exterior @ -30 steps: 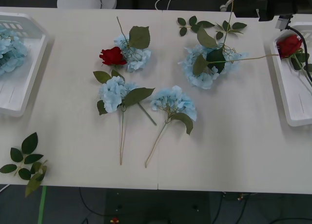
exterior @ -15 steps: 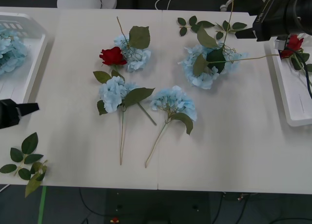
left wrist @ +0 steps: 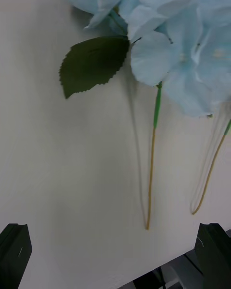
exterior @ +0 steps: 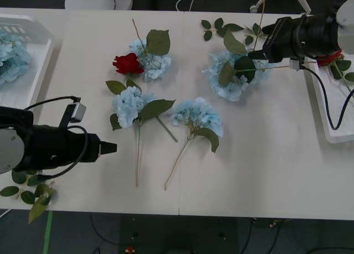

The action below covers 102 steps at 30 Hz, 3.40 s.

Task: Place the red flowers into the right box and the blue flowers into the left box. If a person shows an open palm, hand one flower to the person first, then continue sorting.

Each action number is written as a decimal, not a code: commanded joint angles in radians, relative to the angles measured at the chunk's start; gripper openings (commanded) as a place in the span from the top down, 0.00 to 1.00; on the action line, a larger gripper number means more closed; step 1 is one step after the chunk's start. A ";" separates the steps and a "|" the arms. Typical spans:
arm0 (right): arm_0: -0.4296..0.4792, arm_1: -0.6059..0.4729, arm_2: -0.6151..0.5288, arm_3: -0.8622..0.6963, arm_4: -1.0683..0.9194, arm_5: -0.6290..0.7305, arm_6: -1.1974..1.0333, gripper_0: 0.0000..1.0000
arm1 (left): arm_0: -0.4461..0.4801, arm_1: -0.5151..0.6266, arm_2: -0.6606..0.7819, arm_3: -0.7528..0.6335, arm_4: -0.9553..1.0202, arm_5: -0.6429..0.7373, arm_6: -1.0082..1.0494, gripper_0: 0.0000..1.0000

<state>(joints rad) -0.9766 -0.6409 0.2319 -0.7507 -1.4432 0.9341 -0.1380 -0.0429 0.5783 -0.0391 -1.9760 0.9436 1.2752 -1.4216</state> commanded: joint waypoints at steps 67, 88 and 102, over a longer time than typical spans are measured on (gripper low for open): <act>-0.034 -0.029 -0.025 0.005 -0.214 0.358 0.891 1.00 | -0.448 -0.149 -0.576 0.460 -0.674 -0.056 0.240 1.00; -0.034 0.027 -0.017 -0.378 -0.306 0.407 1.482 1.00 | -0.736 0.411 -0.278 0.246 -0.396 0.472 0.219 1.00; -0.056 0.032 0.015 -0.656 -0.235 0.413 1.822 1.00 | -0.764 0.597 -0.280 0.746 -0.394 0.259 -0.079 1.00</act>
<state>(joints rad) -0.9783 -0.6090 0.2304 -1.3053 -1.7229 1.3529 1.5816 -0.7734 1.1106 -0.3364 -1.3264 0.5383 1.6016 -1.4052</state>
